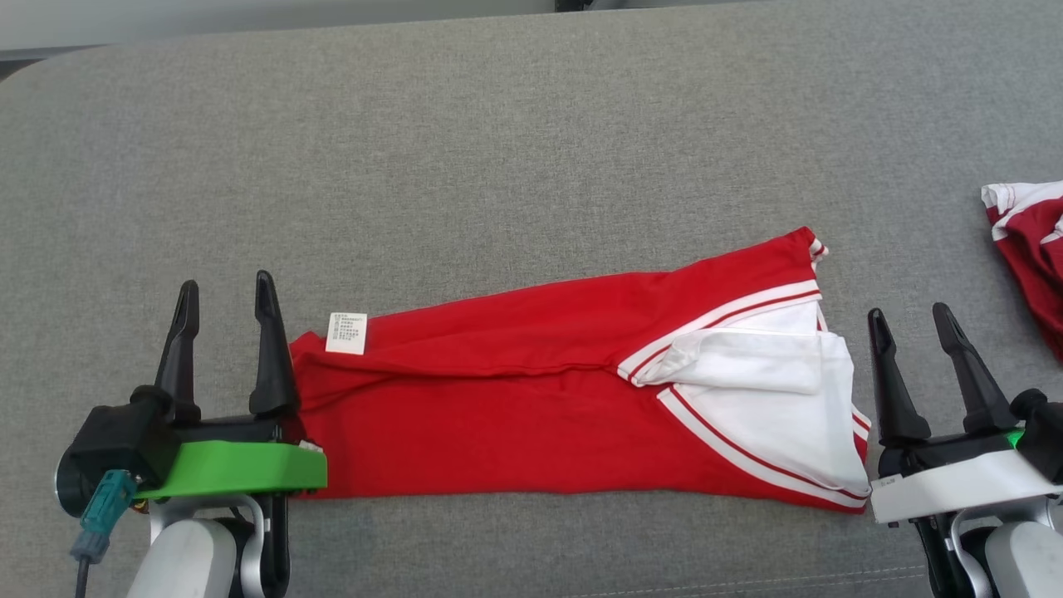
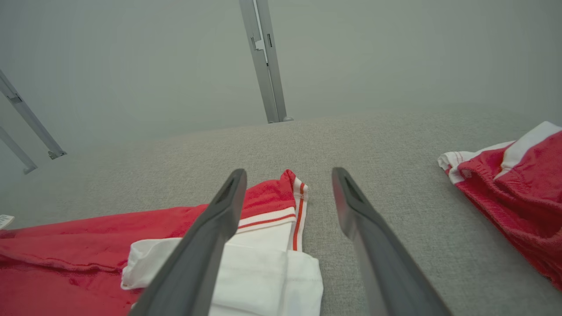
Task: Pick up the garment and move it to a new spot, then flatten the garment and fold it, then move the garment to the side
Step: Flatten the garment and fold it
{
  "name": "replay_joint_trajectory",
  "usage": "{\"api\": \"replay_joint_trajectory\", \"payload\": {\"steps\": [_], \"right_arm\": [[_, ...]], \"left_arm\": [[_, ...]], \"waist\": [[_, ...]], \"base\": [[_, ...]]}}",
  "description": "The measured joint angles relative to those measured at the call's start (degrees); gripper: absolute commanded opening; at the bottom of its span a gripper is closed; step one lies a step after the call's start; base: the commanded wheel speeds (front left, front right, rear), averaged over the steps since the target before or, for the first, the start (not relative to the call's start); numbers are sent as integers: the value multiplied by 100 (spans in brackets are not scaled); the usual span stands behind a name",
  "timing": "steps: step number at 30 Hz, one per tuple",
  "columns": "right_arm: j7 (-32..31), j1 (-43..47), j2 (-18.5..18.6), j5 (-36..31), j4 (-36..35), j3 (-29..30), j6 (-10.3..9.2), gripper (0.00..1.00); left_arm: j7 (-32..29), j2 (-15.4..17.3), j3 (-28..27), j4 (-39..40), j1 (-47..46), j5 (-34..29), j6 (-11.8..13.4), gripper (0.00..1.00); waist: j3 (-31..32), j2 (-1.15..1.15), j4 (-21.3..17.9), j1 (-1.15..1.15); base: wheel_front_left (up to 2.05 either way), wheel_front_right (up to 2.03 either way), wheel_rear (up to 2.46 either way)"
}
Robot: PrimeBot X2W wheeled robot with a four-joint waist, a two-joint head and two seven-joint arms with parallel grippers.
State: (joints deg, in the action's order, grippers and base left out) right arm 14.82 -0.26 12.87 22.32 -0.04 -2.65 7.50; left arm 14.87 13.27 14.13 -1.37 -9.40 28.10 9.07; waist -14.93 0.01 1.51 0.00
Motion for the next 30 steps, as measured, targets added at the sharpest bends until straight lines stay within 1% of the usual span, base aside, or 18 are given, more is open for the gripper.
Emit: {"api": "replay_joint_trajectory", "payload": {"steps": [4, 6, 10, 14, 20, 25, 30], "right_arm": [[18, -147, -24, -275, -7, 193, 0, 100], [23, -151, -25, -370, 4, 227, 0, 100], [23, -151, -24, -438, 76, 193, 0, 100], [24, -146, -32, -445, 148, 155, 0, 100], [24, -141, -22, -424, 271, 103, 0, 100], [24, -296, 160, -279, 761, 81, 0, 100], [-11, -669, 355, -90, 1682, -203, 0, 100]], "left_arm": [[1, -159, -292, 255, 100, -482, -105, 100], [1, -179, -346, 277, 204, -709, -154, 100], [3, -185, -393, 200, 487, -940, -209, 100], [7, -192, -387, 130, 674, -1058, -257, 100], [7, -210, -337, 1, 693, -1103, -359, 100], [7, -256, -254, -49, 619, -1129, -410, 100], [8, -357, -87, -52, 441, -1224, -457, 100]], "waist": [[120, 0, -36, 0], [187, 0, -52, 0], [329, 0, -77, 0], [434, 0, -76, 0], [490, 0, 5, 0], [449, 0, 69, 0], [309, 0, 158, 0]], "base": [[0, 0, 0], [0, 0, 0], [0, 0, 0], [0, 0, 0], [0, 0, 0], [0, 0, 0], [0, 0, 0]]}}
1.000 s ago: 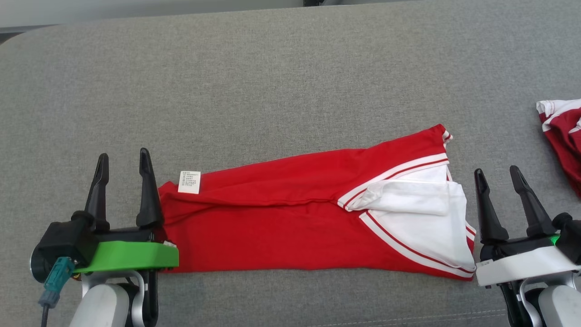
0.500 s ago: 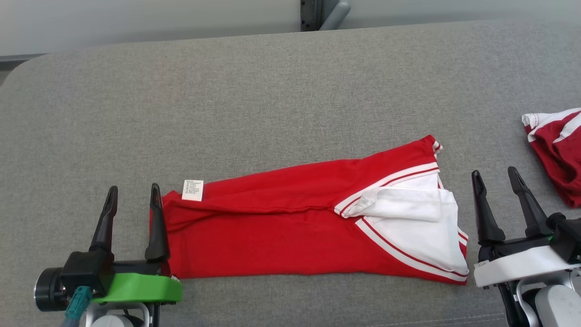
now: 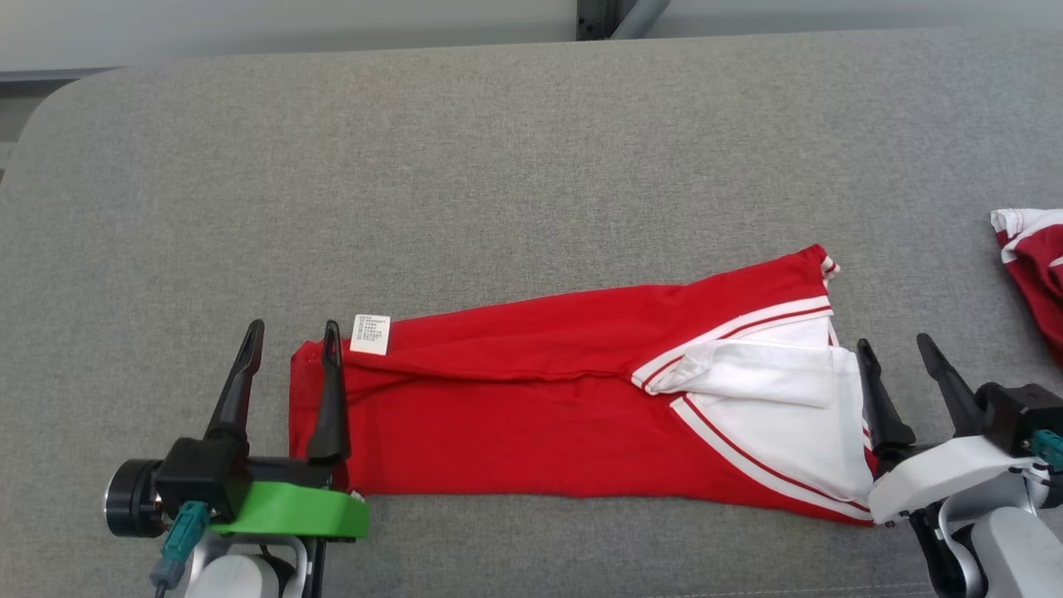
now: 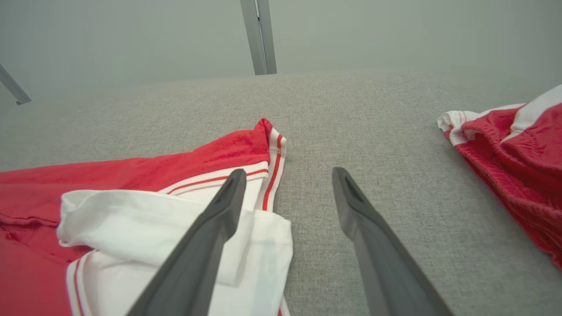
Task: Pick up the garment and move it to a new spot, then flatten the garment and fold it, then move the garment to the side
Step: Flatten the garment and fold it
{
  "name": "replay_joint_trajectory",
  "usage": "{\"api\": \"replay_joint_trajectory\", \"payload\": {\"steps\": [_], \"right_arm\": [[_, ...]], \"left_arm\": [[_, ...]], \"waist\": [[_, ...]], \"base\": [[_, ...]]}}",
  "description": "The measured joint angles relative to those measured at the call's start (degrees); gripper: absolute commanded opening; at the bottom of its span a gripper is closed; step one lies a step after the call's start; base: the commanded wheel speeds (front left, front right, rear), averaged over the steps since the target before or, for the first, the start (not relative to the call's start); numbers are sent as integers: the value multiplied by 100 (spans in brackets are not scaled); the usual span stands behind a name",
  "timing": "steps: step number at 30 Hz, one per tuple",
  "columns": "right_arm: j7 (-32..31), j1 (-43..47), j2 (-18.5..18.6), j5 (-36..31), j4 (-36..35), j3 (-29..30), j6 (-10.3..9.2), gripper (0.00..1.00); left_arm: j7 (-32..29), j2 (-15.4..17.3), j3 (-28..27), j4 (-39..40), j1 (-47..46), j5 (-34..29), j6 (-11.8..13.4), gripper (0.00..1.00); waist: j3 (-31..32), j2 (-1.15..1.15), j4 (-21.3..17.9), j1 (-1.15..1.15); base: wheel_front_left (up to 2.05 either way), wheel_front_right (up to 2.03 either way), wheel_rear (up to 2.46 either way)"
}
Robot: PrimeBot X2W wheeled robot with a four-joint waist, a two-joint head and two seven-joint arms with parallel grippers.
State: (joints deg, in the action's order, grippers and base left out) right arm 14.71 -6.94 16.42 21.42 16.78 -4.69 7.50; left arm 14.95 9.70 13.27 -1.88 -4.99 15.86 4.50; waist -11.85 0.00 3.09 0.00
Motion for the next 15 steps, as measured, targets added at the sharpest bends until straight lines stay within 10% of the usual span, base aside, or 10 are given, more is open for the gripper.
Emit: {"api": "replay_joint_trajectory", "payload": {"steps": [14, 15], "right_arm": [[-76, -661, 14, 884, 1539, -1098, -19, 100], [-77, -664, 24, 953, 1539, -1191, -31, 87]], "left_arm": [[-1, -177, 21, -144, -278, -115, -156, 100], [0, -188, 10, -144, -285, -130, -158, 100]], "waist": [[-359, 0, 273, 0], [-361, 0, 274, 0]], "base": [[0, 0, 0], [0, 0, 0]]}}
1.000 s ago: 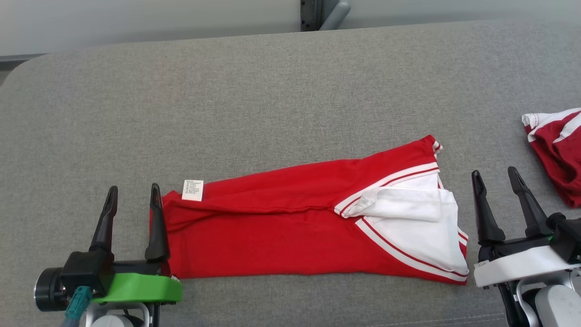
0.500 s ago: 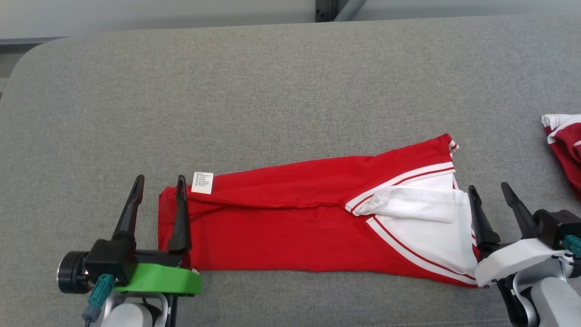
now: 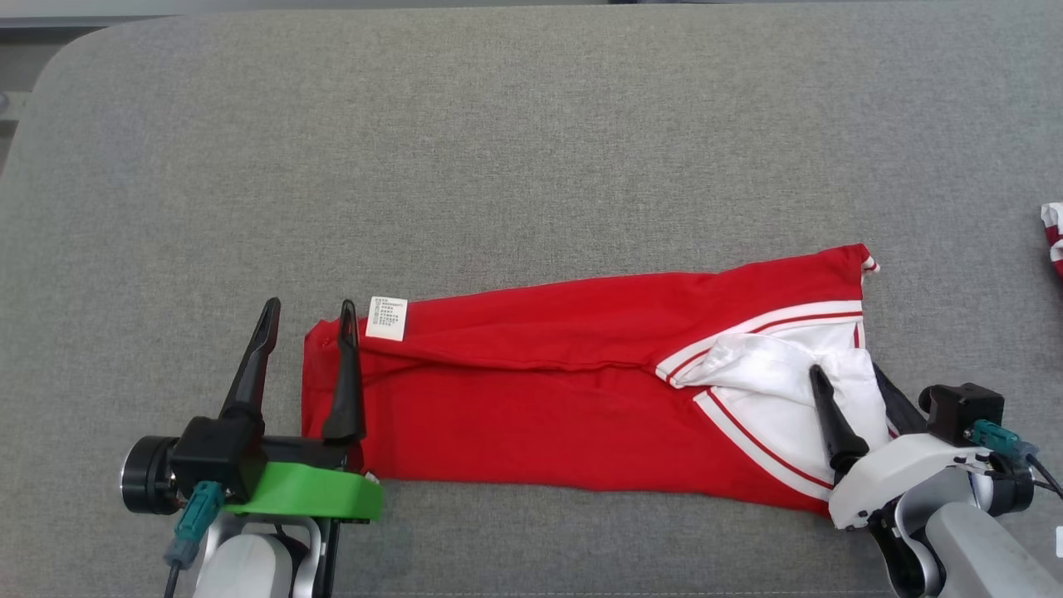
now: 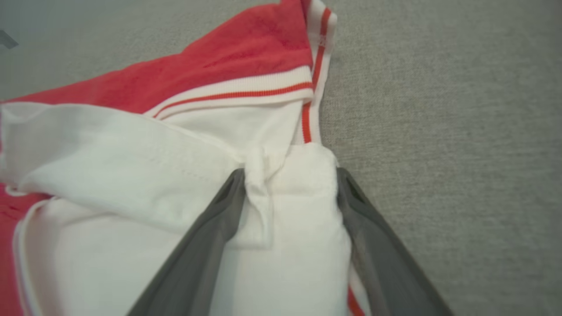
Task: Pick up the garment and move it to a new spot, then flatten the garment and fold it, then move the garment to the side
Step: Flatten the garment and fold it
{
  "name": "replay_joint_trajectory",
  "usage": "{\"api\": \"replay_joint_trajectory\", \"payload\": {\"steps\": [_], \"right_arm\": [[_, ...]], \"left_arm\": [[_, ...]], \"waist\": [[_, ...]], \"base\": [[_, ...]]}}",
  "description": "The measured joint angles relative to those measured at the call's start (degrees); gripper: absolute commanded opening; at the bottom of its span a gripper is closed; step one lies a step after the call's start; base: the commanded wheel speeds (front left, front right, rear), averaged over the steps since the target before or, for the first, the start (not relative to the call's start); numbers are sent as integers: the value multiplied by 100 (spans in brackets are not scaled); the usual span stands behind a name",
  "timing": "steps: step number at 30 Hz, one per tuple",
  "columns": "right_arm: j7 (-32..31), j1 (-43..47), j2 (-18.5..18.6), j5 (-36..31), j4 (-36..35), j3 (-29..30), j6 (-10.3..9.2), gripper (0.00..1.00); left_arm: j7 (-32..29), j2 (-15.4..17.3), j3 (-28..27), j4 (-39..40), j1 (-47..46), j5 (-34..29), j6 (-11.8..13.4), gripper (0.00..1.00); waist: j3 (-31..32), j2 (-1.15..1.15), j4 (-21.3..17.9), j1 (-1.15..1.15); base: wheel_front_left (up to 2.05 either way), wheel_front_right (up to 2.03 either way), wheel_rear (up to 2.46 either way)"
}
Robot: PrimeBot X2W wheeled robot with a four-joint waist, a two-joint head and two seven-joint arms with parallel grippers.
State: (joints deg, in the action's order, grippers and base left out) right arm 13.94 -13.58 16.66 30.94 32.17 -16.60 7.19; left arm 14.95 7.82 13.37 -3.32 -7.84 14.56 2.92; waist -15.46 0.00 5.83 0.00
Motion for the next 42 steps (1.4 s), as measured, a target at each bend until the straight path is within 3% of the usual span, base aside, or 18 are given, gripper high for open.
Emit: {"api": "replay_joint_trajectory", "payload": {"steps": [1, 2, 7, 12, 22, 25, 34, 42], "right_arm": [[1, -2, 4, 58, 1, -81, 0, 40], [3, -2, 9, 118, 1, -149, -1, 0], [59, -37, -22, 353, 10, -468, 30, 0], [126, -86, 33, 469, 15, -346, 68, 0], [120, 314, 675, 449, -130, 1237, 36, 0], [120, 482, 744, 374, -267, 1475, 35, 0], [120, 414, 673, 46, -1189, 1263, 33, 0], [-254, 212, 387, -388, -2651, 419, 33, 0]], "left_arm": [[-1, -4, -13, -5, -9, -3, -14, 100], [0, -7, -32, -8, -16, -7, -15, 100], [0, -16, -79, -11, -25, -53, -42, 100], [0, -30, -104, -3, -69, -87, -71, 100], [0, -30, -186, 40, -70, -127, -89, 100], [0, -27, -196, 47, -70, -129, -92, 100], [0, -27, -194, 19, -70, -126, -135, 100], [0, -42, -153, -18, -37, -102, -167, 100]], "waist": [[1, 0, -6, 0], [3, 0, -15, 0], [6, 0, -96, 0], [-7, 0, -200, 0], [-36, 0, -504, 0], [-26, 0, -589, 0], [56, 0, -757, 0], [208, 0, -757, 0]], "base": [[0, 0, 0], [0, 0, 0], [0, 0, 0], [0, 0, 0], [0, 0, 0], [0, 0, 0], [0, 0, 0], [0, 0, 0]]}}
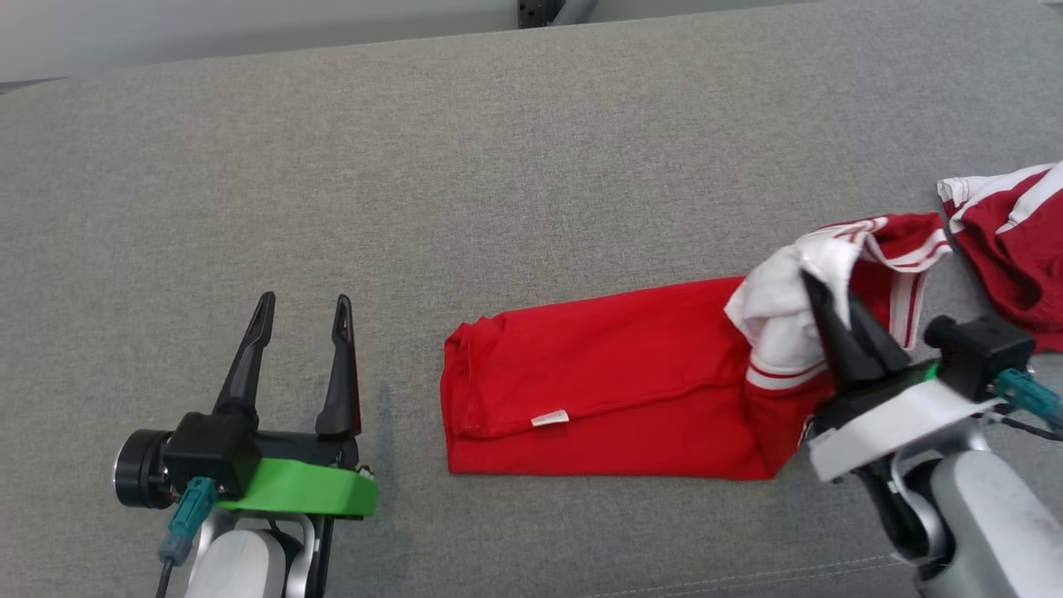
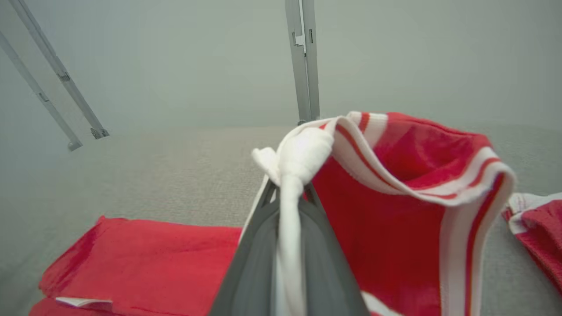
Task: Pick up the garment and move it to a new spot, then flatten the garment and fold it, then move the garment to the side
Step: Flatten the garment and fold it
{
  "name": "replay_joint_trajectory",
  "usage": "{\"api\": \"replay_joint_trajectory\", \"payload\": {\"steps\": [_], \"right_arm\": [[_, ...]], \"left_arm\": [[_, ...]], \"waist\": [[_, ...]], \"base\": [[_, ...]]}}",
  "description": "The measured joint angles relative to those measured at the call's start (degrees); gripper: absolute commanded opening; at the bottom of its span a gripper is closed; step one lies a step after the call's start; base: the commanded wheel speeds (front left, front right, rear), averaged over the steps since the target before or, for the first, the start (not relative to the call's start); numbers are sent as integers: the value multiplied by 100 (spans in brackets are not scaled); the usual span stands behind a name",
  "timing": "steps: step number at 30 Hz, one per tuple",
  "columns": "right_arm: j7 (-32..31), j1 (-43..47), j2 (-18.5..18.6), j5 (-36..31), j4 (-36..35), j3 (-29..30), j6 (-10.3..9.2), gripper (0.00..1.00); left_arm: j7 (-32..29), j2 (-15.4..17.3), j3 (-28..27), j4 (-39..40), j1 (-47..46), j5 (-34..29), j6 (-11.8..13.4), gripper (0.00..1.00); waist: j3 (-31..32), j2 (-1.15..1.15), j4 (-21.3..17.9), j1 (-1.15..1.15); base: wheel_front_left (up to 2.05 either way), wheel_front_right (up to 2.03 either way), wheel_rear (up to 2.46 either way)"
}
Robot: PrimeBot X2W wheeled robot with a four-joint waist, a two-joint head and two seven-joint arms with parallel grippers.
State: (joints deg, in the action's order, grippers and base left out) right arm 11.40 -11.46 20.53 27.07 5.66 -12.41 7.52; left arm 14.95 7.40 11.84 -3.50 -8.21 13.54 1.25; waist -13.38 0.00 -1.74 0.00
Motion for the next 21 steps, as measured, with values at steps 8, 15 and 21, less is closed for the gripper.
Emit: {"api": "replay_joint_trajectory", "payload": {"steps": [8, 15, 21], "right_arm": [[-706, -344, -942, -135, -549, -1280, -1, 0], [-759, -480, -1359, -213, 292, -1905, -1, 0], [-522, -691, -1505, -180, 1007, -2101, -3, 0]], "left_arm": [[0, -20, 37, -26, -1, 37, -32, 100], [0, -121, 145, -63, -43, 43, -100, 100], [0, -178, 164, -92, -59, 27, -124, 100]], "waist": [[35, 0, 171, 0], [-1, 0, 447, 0], [-106, 0, 609, 0]], "base": [[0, 0, 0], [0, 0, 0], [0, 0, 0]]}}
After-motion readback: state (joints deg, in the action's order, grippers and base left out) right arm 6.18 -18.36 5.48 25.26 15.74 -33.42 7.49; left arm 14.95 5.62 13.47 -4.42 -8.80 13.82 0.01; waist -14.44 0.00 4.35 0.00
